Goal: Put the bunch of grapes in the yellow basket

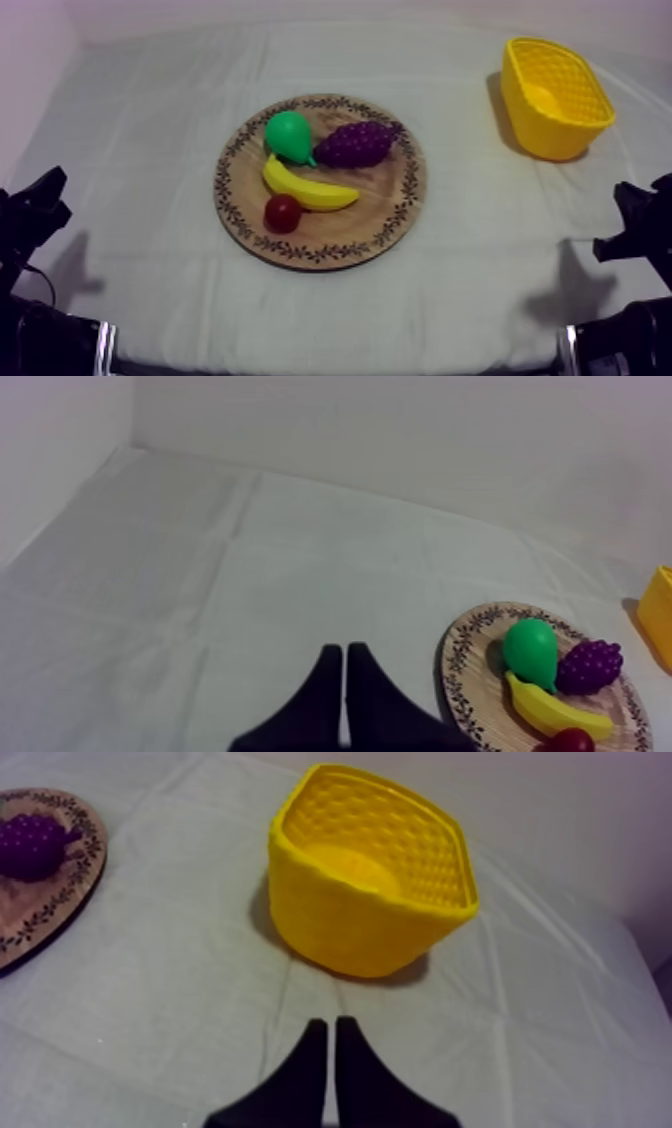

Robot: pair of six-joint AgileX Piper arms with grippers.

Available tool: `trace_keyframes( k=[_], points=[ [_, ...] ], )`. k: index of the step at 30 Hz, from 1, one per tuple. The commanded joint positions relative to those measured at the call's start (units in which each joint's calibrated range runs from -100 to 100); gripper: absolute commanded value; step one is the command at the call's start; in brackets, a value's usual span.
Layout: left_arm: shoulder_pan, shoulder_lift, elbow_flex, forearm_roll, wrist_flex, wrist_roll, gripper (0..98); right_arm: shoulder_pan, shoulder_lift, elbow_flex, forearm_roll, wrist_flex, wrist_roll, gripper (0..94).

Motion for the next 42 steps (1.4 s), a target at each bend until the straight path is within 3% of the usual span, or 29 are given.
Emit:
trace_keyframes(
  k=[1,15,26,42],
  points=[
    [0.0,0.0,0.0,-0.02,0.0,0.0,0.1,0.1,0.0,0.0,0.0,0.0,0.4,0.5],
    [0.0,0.0,0.0,-0.02,0.0,0.0,0.1,-1.4,4.3,-3.3,0.7,0.4,1.4,0.5],
    [0.0,0.0,0.0,-0.02,0.0,0.0,0.1,-4.1,15.5,-12.9,3.8,0.2,-0.9,0.5],
    [0.0,0.0,0.0,-0.02,0.0,0.0,0.1,-11.2,32.0,-33.0,7.3,8.9,-4.5,0.5]
  ],
)
